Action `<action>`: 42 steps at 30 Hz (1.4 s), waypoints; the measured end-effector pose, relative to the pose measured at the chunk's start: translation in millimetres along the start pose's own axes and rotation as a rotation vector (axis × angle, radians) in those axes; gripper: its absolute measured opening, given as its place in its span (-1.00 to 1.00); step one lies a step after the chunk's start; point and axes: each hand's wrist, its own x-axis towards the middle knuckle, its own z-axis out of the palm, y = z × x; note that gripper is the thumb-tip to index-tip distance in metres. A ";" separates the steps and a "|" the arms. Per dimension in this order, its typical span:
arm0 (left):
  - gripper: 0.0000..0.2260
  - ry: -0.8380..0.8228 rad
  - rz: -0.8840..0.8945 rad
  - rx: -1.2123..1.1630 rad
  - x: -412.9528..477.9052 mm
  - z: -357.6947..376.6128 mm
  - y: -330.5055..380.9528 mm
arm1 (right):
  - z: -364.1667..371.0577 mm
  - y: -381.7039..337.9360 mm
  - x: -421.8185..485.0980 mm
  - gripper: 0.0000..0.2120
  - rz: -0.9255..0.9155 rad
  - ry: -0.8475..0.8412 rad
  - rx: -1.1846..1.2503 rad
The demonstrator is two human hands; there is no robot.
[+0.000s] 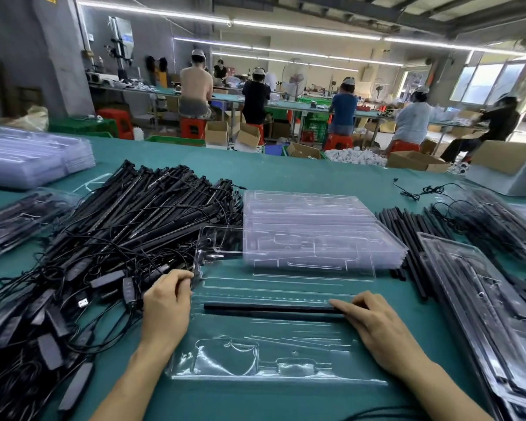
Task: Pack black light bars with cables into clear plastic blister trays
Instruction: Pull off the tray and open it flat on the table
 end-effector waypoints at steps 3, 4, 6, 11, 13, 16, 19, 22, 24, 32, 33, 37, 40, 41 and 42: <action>-0.86 -0.038 -0.022 -0.060 1.2 0.0 -2.9 | -0.2 -1.2 0.4 -0.58 -0.041 -0.065 -0.024; -0.87 -0.052 -0.027 -0.067 1.2 0.2 -4.4 | 0.3 -1.7 0.2 -0.56 -0.041 -0.066 -0.006; -0.90 -0.079 -0.038 -0.093 0.6 -0.3 -7.2 | 1.4 -2.2 -1.2 -0.57 -0.040 -0.032 0.060; -0.77 -0.202 -0.021 -0.074 -1.8 -1.0 -8.7 | 6.9 4.8 -2.8 -0.88 0.115 0.189 0.099; -0.75 -0.205 0.000 -0.051 -0.9 -0.4 -9.7 | 8.2 6.1 -2.9 -0.95 0.228 0.254 0.036; -0.76 -0.195 0.011 -0.028 0.1 0.3 -12.7 | 10.4 7.8 -2.7 -0.93 0.321 0.260 -0.015; -0.75 -0.183 0.021 -0.019 0.8 0.9 -13.7 | 11.5 9.1 -3.7 -0.91 0.314 0.294 -0.072; -0.74 -0.181 0.020 -0.019 1.5 1.1 -14.0 | 10.8 7.5 -4.2 -0.87 0.360 0.304 -0.069; -0.75 -0.188 0.024 -0.018 1.4 1.4 -14.7 | 11.2 6.8 -4.1 -0.84 0.373 0.304 -0.099; -0.74 -0.185 0.001 -0.029 2.8 3.9 -18.5 | 11.8 6.8 -3.5 -0.81 0.363 0.296 -0.108; -0.74 -0.188 -0.007 -0.028 3.0 4.7 -18.8 | 11.8 7.3 -3.8 -0.82 0.361 0.294 -0.105; -0.74 -0.189 -0.019 -0.007 3.4 5.8 -18.8 | 9.1 4.3 -2.8 -0.89 0.329 0.277 -0.071; -0.74 -0.183 -0.015 -0.005 2.7 4.6 -18.0 | 8.3 1.6 -4.0 -0.85 0.129 0.201 -0.032; -0.74 -0.184 -0.013 -0.008 2.5 4.3 -17.7 | 7.9 2.0 -3.7 -0.81 0.072 0.166 -0.026; -0.74 -0.187 -0.011 -0.009 2.8 4.3 -16.6 | 6.2 2.8 -2.9 -0.79 0.049 0.126 -0.010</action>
